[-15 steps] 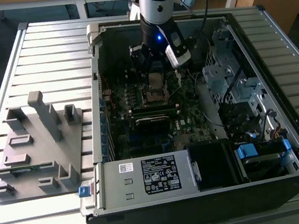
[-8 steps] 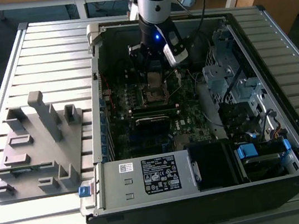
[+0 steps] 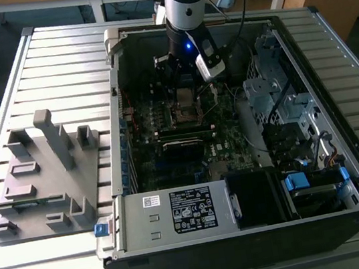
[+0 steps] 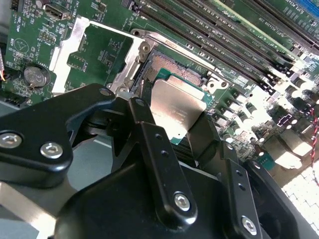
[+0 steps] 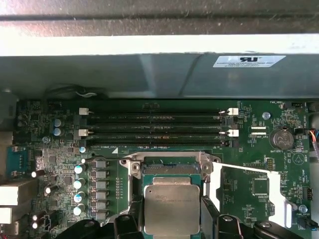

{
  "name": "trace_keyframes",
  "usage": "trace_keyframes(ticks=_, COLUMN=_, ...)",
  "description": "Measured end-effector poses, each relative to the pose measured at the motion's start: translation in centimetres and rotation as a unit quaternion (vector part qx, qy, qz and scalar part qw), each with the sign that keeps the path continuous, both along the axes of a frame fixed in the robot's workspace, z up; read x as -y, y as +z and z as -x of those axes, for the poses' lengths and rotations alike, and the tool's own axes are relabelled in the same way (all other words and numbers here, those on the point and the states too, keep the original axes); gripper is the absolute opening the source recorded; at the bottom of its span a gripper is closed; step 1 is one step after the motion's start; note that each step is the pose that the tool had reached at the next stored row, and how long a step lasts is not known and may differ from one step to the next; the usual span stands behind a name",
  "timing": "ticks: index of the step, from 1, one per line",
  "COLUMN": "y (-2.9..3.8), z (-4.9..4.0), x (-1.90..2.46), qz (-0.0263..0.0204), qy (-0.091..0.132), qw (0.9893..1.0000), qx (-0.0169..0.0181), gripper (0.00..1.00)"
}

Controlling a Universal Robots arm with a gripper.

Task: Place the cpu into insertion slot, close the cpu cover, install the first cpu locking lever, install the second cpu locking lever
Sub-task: 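Place the cpu into insertion slot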

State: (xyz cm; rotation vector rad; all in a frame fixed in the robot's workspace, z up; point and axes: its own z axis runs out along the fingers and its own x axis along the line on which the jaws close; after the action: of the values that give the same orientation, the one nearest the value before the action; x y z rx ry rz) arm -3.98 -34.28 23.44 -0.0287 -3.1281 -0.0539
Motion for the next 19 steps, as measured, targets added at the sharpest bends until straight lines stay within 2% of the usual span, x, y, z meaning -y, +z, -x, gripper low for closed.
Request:
trace_keyframes(ticks=2, y=-0.01, z=0.0, x=0.0, qz=0.0, qy=-0.001, qw=1.0, qx=0.0, gripper=0.54)
trace_keyframes(ticks=7, y=-0.08, z=0.0, x=0.0, qz=0.0, qy=-0.031, qw=0.9995, qx=0.0, gripper=0.54)
trace_keyframes(ticks=15, y=-0.08, z=0.0, x=0.0, qz=0.0, qy=-0.033, qw=0.9995, qx=0.0, gripper=0.54)
trace_keyframes(ticks=19, y=-0.1, z=0.0, x=0.0, qz=0.0, qy=-0.052, qw=0.9987, qx=0.0, gripper=0.54)
